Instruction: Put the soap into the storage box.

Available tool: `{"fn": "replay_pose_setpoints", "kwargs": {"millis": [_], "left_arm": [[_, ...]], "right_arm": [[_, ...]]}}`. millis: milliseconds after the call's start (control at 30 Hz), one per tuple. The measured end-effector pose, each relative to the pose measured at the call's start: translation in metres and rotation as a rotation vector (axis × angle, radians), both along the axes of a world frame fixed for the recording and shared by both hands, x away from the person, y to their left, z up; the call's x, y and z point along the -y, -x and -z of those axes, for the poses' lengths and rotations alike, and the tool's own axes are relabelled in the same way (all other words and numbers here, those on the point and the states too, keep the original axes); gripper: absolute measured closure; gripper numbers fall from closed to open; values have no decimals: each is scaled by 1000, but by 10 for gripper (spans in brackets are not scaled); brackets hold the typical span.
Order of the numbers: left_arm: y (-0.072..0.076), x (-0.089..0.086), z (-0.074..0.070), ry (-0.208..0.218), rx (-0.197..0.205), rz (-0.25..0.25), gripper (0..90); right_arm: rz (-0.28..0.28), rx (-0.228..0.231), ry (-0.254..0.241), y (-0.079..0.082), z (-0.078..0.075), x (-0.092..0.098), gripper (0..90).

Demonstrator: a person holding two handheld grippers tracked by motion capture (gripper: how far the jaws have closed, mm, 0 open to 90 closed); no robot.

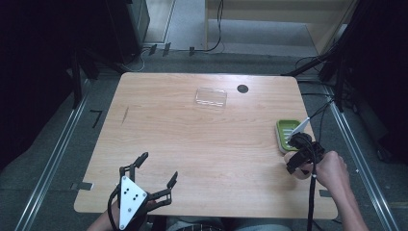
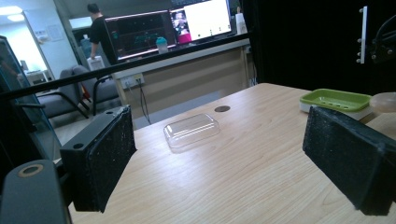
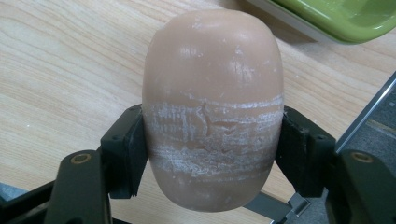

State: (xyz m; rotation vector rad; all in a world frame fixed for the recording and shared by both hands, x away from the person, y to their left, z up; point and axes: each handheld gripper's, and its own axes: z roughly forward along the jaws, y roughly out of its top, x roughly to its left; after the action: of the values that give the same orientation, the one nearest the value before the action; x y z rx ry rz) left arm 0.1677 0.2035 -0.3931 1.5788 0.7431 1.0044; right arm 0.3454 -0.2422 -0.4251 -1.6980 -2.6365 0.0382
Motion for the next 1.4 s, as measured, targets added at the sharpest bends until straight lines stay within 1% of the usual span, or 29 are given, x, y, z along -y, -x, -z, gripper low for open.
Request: {"fn": "replay_pose_setpoints", "kwargs": {"millis": [33,133,433,500,600,700,767,833,1067,1267,1300,1400], "left_arm": [[0,0,0,0,0,0,99],[0,0,0,1,0,-1,99],[0,0,0,1,0,0,99],[0,0,0,2,0,-1,99],[0,0,0,2,-1,0,99],[0,0,0,1,-1,0,99],[0,0,0,3,0,0,99],[0,0,0,2,0,0,99],[0,0,0,3,0,0,99],[0,0,0,3,0,-1,99],[0,0,0,3,0,0,99],[-1,0,0,0,0,0,99]], "right_arm": [[-7,5,-1,-1,0,1,335],[5,4,-5,-5,-3,1,334],[6,20,-9,-13,-6,3,334],[17,24,-12,-15,-7,3,334],[15,27,-7,-18,-8,4,334],[17,31,-14,-21,-8,4,334],[27,28,-11,-22,-9,3,334],[22,34,-16,-25,-10,5,334],[33,41,-27,-33,-12,7,334],[37,41,-25,-38,-14,6,334],[36,48,-27,-40,-14,6,334],[40,43,-33,-43,-15,6,335]]}}
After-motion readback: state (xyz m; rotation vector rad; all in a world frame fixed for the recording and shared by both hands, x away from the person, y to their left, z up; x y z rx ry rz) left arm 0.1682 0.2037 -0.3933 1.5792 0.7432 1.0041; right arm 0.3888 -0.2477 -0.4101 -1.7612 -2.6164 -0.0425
